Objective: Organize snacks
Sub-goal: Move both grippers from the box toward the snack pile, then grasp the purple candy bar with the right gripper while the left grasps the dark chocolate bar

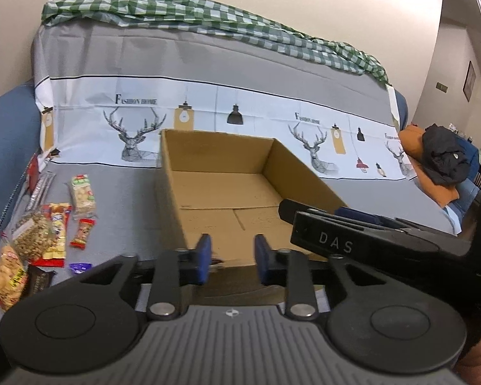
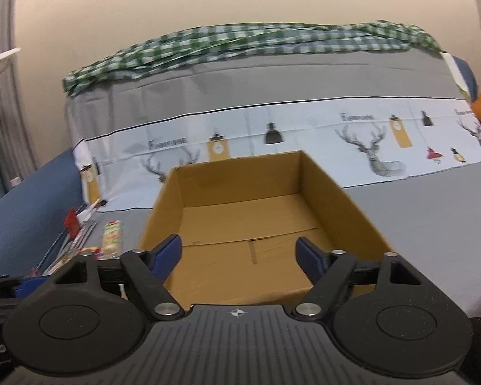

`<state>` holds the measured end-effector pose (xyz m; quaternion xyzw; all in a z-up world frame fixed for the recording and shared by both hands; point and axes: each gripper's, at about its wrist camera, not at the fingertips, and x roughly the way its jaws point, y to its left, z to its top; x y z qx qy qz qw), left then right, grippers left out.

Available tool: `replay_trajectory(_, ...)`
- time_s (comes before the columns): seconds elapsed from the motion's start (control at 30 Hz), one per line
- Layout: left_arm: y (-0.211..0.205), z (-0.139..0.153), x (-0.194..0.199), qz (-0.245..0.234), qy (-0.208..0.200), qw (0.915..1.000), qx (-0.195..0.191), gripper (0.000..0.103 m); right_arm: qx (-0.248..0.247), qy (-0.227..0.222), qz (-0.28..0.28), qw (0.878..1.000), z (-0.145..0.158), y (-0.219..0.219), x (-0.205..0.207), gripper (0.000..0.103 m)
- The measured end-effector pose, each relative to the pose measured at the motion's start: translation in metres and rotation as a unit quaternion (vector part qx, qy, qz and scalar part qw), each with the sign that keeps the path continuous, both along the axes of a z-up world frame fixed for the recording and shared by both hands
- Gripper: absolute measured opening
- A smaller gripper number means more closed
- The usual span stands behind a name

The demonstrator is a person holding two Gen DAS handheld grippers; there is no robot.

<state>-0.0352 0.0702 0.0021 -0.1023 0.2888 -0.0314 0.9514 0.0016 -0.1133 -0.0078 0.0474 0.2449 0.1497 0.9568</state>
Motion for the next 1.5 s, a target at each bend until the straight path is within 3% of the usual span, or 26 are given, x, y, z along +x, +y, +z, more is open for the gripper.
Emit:
replay_trajectory(0.13,0.029,-0.006,-0.004,0.007,0.005,0.9999,0.009,0.023,0.003,0.011,0.045,0.999,-0.006,0.028,0.000,0.052)
replay_trajectory(0.3,0.086,-0.023,-0.014,0.038,0.028,0.9984,0.031,0.023,0.031,0.013,0.101,0.994,-0.006,0.055,-0.006,0.051)
replay_trajectory(0.4,0.119,-0.041,-0.023,0.071,0.062,0.9947,0.040,0.023,0.036,0.019,0.138,0.990,-0.009,0.070,-0.011,0.052)
replay_trajectory(0.57,0.155,-0.058,-0.019,0.130,0.119,0.9843,-0.003,0.023,0.033,0.036,0.209,0.977,-0.015,0.107,-0.009,0.053)
replay_trajectory(0.63,0.162,-0.066,-0.011,0.145,0.157,0.9768,-0.013,0.023,0.012,0.060,0.246,0.967,-0.021,0.130,-0.006,0.054)
replay_trajectory(0.7,0.170,-0.074,-0.004,0.157,0.163,0.9740,-0.019,0.023,-0.014,0.083,0.269,0.960,-0.028,0.153,-0.003,0.055)
replay_trajectory(0.77,0.173,-0.080,0.003,0.160,0.173,0.9716,-0.021,0.023,-0.043,0.099,0.276,0.955,-0.045,0.172,0.003,0.055)
replay_trajectory(0.87,0.177,-0.085,0.006,0.168,0.182,0.9688,-0.007,0.025,-0.050,0.122,0.279,0.951,-0.066,0.185,0.009,0.055)
replay_trajectory(0.97,0.181,-0.095,0.014,0.184,0.203,0.9616,-0.012,0.035,-0.066,0.136,0.276,0.949,-0.091,0.188,0.011,0.055)
replay_trajectory(1.03,0.184,-0.099,0.017,0.197,0.217,0.9559,-0.013,0.035,-0.071,0.144,0.275,0.948,-0.098,0.191,0.012,0.055)
replay_trajectory(1.2,0.187,-0.108,0.031,0.197,0.228,0.9534,-0.007,0.057,-0.091,0.153,0.265,0.948,-0.114,0.192,0.017,0.055)
replay_trajectory(1.27,0.185,-0.109,0.037,0.194,0.233,0.9529,-0.002,0.061,-0.096,0.156,0.263,0.947,-0.119,0.193,0.018,0.055)
replay_trajectory(1.33,0.186,-0.111,0.040,0.201,0.233,0.9516,-0.001,0.062,-0.101,0.158,0.265,0.946,-0.123,0.192,0.018,0.049)
replay_trajectory(1.43,0.188,-0.113,0.040,0.208,0.234,0.9497,-0.002,0.063,-0.112,0.154,0.267,0.945,-0.125,0.190,0.016,0.027)
replay_trajectory(1.5,0.189,-0.113,0.040,0.210,0.235,0.9489,-0.004,0.064,-0.115,0.148,0.264,0.946,-0.123,0.187,0.015,0.026)
